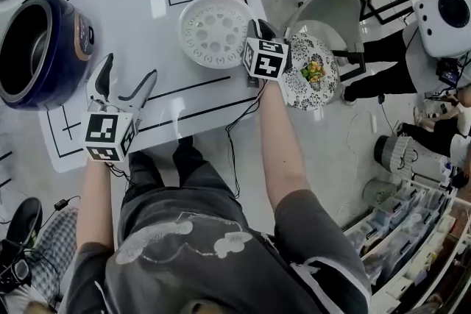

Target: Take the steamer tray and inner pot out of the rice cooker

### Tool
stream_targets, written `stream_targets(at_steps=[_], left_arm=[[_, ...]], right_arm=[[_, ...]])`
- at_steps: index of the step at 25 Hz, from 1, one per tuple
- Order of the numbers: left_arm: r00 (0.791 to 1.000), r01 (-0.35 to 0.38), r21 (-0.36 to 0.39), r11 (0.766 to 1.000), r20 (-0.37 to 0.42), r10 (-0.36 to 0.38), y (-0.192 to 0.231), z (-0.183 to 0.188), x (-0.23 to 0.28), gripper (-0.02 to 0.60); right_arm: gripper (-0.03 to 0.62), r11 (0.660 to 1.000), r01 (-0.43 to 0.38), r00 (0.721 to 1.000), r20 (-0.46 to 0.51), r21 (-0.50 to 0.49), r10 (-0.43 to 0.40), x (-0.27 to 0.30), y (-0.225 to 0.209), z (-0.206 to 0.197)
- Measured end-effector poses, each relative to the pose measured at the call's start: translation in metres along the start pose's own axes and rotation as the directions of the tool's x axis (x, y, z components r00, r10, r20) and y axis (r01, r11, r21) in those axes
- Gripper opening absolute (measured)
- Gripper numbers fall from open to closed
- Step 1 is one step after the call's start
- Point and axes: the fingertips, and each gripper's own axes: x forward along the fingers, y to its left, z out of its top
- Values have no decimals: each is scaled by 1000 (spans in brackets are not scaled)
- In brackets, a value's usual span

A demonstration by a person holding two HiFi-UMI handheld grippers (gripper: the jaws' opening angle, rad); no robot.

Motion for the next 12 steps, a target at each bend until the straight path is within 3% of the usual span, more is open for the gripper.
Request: stream_targets(at_steps=[1,3,5,12], left_arm=[[1000,-3,-2,1000,0,3,1,0,-1,428],[1000,-8,-9,1000,4,8,3,1,-4,428],[1000,-9,-15,1000,14,9,4,5,-6,428],[996,-27,11,1000,88,26,16,41,-30,428]], right_arm=[[85,1000,-1,1000,-2,-8,1,0,1,0],[171,1000,-5,1000,-2,-19,5,-1,2,1],[211,1000,-5,1000,10,-24,5,-7,2,7],[239,999,3,992,126,-41,3,-45,20,67]])
